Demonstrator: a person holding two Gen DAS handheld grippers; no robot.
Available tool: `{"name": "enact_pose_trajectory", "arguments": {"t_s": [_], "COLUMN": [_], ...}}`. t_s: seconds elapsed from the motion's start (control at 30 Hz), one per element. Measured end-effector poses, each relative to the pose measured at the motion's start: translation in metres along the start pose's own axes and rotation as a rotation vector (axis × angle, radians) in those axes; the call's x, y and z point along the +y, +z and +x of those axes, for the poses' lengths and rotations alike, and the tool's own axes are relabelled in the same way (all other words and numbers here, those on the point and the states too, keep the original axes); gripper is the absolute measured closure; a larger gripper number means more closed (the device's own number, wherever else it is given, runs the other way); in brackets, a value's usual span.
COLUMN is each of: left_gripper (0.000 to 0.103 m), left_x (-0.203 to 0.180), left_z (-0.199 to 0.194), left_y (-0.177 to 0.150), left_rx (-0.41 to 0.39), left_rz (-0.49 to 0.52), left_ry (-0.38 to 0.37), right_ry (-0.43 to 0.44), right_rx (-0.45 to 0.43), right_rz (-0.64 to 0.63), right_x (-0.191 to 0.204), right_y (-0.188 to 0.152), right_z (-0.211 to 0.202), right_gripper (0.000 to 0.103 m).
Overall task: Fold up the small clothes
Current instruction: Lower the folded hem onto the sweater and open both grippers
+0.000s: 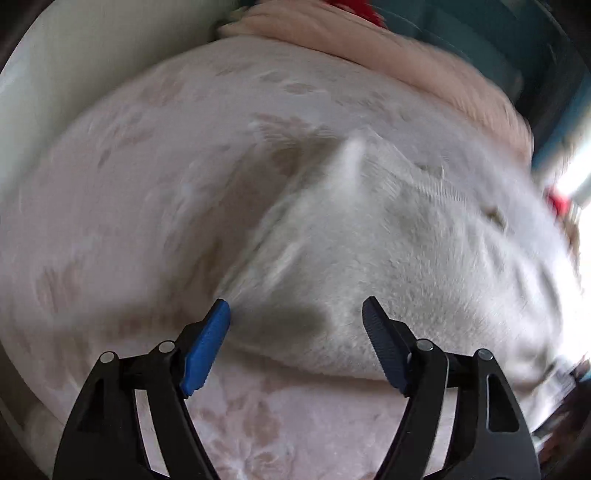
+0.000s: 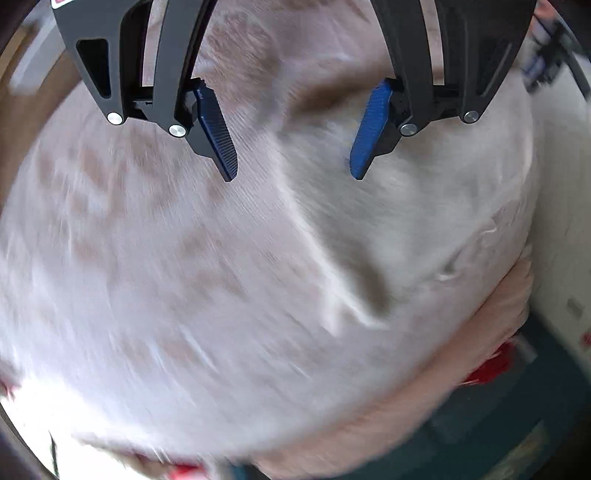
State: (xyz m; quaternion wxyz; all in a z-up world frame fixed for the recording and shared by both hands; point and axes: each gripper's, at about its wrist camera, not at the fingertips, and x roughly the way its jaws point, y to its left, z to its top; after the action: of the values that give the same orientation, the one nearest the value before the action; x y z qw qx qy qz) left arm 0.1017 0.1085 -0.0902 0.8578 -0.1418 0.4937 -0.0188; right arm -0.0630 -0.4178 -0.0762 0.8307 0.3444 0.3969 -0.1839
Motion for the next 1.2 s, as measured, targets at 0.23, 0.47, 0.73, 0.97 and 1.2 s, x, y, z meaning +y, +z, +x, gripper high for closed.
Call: {"name": "enact_pose_trajectory", "arguments": {"t_s": [0.23, 0.47, 0.73, 0.97, 1.2], "left_gripper": [0.040, 0.088, 0.079, 0.047, 0.024], "left_x": [0.033, 0.028, 0.026, -0.018, -0.078], "left_z": [0.015, -0.011, 0.014, -0.042, 0.036], "left_y": [-0.010, 0.015, -0.008, 0.043, 0.111], "left_rx": [0.026, 0.046, 0.105, -0.091, -0.042], "left_rz": [-0.247, -0.224, -0.145, 0.043, 0.177], "left_ry": [-0.080, -0.145, -0.032, -0.024, -0.020], "right_ry": [0.158, 0.178, 0.036, -0.014, -0.017], "right_rx": [0.029, -0.057, 0.051, -0.124, 0.014], "right_rz": [0.061, -0.008, -0.097, -0.257, -0.304], "right_x": [0.016, 0.029, 0.004, 0.063, 0.125], "right_y": [0.009, 0.035, 0.022, 0.065, 0.128], "right_z": [0.021, -0.033, -0.003, -0.039, 0.064], "right_gripper": [0.052, 0.088, 0.073, 0.041, 0.036]}}
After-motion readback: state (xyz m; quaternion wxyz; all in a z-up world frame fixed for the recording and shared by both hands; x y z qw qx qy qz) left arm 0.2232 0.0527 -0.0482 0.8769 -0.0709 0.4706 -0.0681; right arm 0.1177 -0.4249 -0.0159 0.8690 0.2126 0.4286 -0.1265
